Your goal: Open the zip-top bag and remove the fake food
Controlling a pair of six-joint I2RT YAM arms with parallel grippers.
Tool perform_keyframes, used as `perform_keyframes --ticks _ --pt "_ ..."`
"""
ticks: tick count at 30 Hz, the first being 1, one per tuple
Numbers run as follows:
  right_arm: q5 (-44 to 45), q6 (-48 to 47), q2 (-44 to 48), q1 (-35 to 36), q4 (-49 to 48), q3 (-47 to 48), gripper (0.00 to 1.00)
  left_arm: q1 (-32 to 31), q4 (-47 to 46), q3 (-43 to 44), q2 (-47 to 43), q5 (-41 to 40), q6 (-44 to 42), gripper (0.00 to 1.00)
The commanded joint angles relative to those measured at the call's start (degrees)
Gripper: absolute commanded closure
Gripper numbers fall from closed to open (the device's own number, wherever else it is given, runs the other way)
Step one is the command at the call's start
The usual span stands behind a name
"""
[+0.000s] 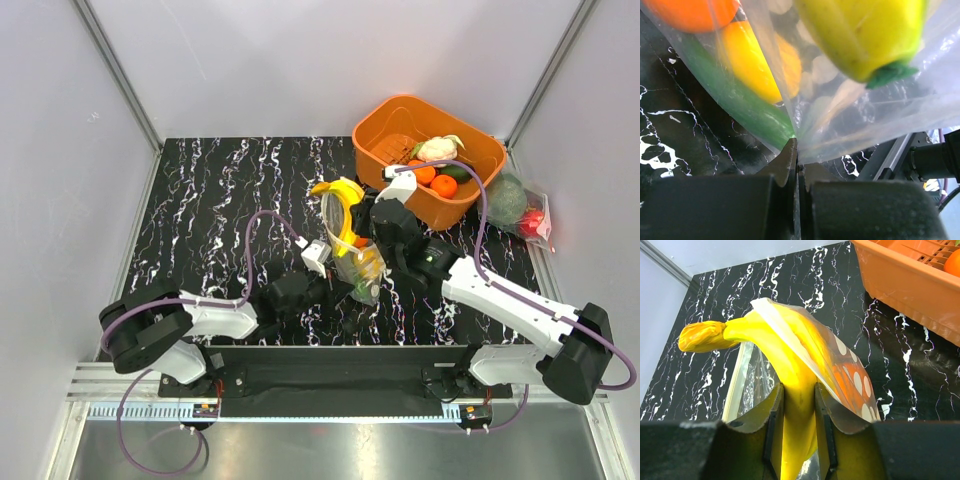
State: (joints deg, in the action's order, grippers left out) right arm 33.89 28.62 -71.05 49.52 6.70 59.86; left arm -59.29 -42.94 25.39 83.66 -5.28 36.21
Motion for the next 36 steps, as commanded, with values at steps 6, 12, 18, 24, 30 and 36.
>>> perform_keyframes --ticks 6,12,18,24,30,36 --pt "0.1 4.2 2.2 -2.0 -11.8 6.1 1.0 -1.1 8.5 0.4 4.1 -2.1 -2.3 1.0" --pt "2.3 6.1 2.1 -1.9 -14.1 4.1 1.0 -1.5 7.2 1.0 5.1 -2.0 -1.1 1.0" --pt "-9.6 -4.3 2.7 -2.3 -13.7 7.5 1.0 -1.7 5.8 -1.5 3.9 -1.4 0.9 1.0" --pt "-21.0 -6.0 2.8 -2.3 -0.7 10.7 1.0 -1.7 15.0 0.4 -7.6 -5.3 -1.1 0.98" --pt "-23.1 -2.4 3.2 -2.4 8.0 8.9 1.0 -0.1 25.6 2.1 -19.3 -12.0 -5.4 0.31" --pt "-27.1 -0.3 5.7 -2.8 6.0 4.7 1.0 3.8 25.5 -6.6 -35.7 -12.5 -8.7 0.21"
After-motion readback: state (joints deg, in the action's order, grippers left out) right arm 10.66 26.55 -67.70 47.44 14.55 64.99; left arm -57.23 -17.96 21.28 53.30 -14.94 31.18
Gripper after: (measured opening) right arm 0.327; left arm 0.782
